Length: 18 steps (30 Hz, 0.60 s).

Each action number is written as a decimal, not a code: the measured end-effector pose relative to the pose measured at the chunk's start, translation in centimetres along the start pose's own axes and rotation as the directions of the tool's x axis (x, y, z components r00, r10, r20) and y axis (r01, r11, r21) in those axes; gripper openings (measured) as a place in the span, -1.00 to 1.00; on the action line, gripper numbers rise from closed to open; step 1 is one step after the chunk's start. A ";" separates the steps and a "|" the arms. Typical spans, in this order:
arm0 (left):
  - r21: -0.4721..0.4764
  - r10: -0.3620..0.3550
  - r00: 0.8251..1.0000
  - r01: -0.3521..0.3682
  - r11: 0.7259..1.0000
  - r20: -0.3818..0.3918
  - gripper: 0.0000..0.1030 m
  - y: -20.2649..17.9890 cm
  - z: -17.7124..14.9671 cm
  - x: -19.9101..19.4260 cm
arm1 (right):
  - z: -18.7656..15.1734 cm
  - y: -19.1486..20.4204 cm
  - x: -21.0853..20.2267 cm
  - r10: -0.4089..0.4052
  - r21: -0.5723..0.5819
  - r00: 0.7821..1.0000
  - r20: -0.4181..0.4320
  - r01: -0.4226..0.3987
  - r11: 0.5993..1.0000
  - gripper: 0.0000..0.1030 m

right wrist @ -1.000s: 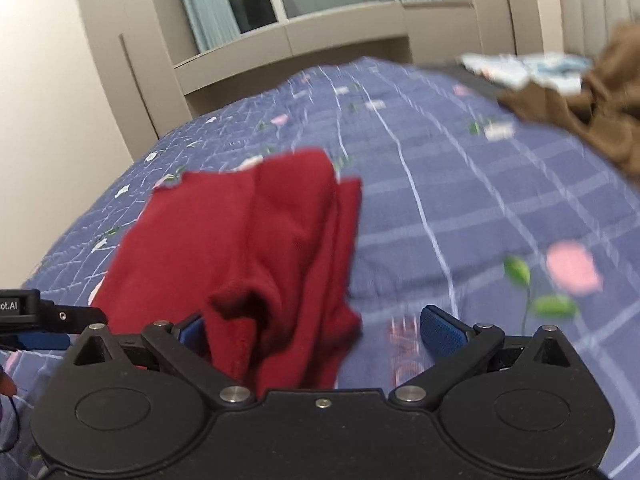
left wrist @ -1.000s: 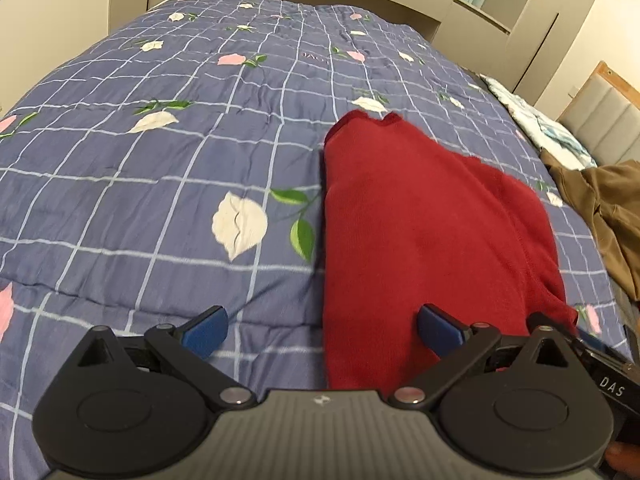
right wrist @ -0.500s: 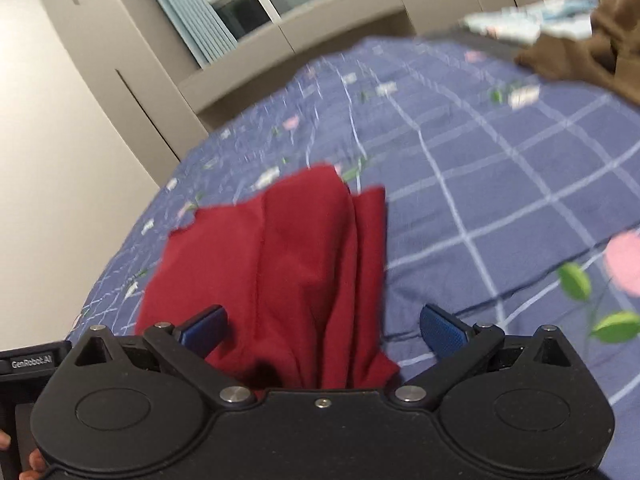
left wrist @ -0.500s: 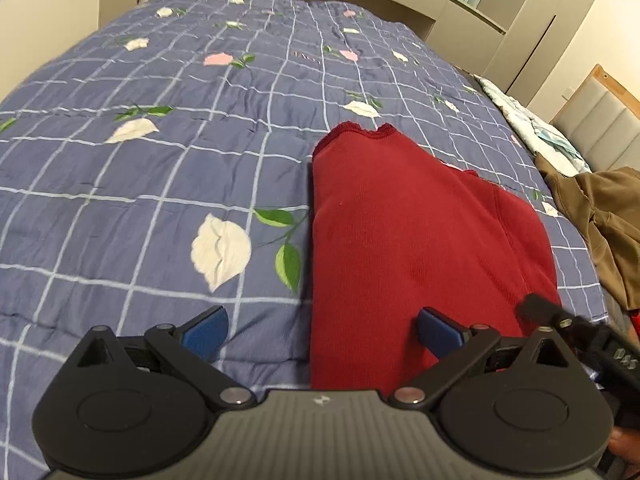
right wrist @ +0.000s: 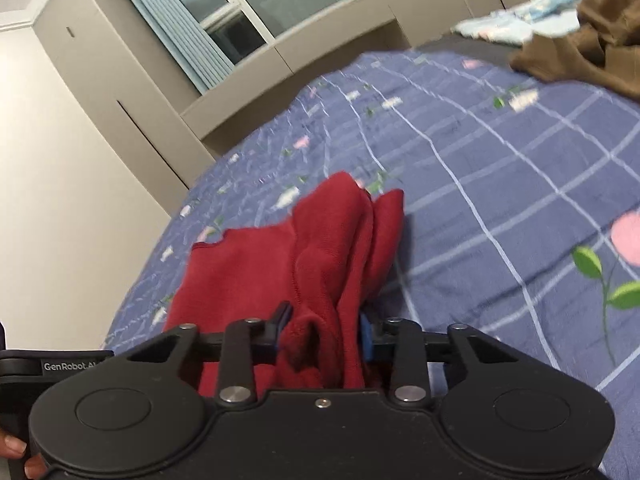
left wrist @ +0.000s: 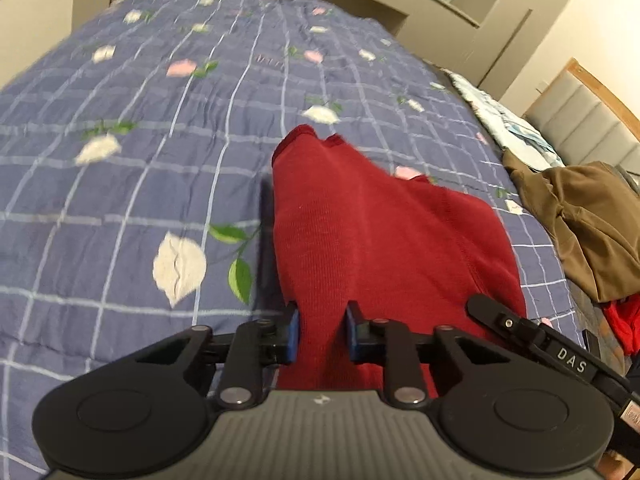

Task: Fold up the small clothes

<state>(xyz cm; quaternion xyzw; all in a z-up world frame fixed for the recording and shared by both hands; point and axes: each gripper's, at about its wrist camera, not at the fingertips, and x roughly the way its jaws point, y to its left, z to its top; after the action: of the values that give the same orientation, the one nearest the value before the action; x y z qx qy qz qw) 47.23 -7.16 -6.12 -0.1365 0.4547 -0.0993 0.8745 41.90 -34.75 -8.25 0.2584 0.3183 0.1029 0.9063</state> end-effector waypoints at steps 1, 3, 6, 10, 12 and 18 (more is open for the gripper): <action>0.016 0.001 1.000 -0.001 1.000 0.011 -0.56 -0.2 0.1 -0.6 | 0.1 0.6 -0.3 0.009 -0.012 1.000 0.009 -0.009 1.000 -0.38; 0.036 0.003 0.999 -0.004 0.999 0.036 -0.57 -0.4 0.3 -1.9 | 0.4 2.2 -1.0 0.034 -0.043 0.999 0.020 -0.033 0.999 -0.39; 0.061 0.033 0.996 -0.038 0.997 0.080 -0.57 -0.1 0.7 -4.3 | 0.2 4.7 -1.4 0.073 -0.081 0.997 0.023 -0.071 0.994 -0.39; 0.052 0.073 0.990 -0.080 0.995 0.123 -0.57 2.0 0.5 -7.6 | -0.6 7.9 -1.5 0.124 -0.110 0.992 0.022 -0.120 0.987 -0.39; 0.040 0.093 0.986 -0.099 0.994 0.135 -0.57 3.3 0.1 -8.9 | -1.5 9.7 -1.2 0.144 -0.124 0.990 0.006 -0.142 0.982 -0.39; -0.050 0.136 0.985 -0.131 0.990 0.107 -0.55 8.5 -2.1 -10.0 | -5.1 13.0 0.4 0.129 -0.145 0.989 -0.077 -0.139 0.980 -0.39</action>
<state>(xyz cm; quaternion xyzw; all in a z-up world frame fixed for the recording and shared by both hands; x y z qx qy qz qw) 40.25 3.54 -2.39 -0.1296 0.4160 -0.0232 0.8998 38.70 -21.53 -4.94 0.2067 0.3221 0.1961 0.9028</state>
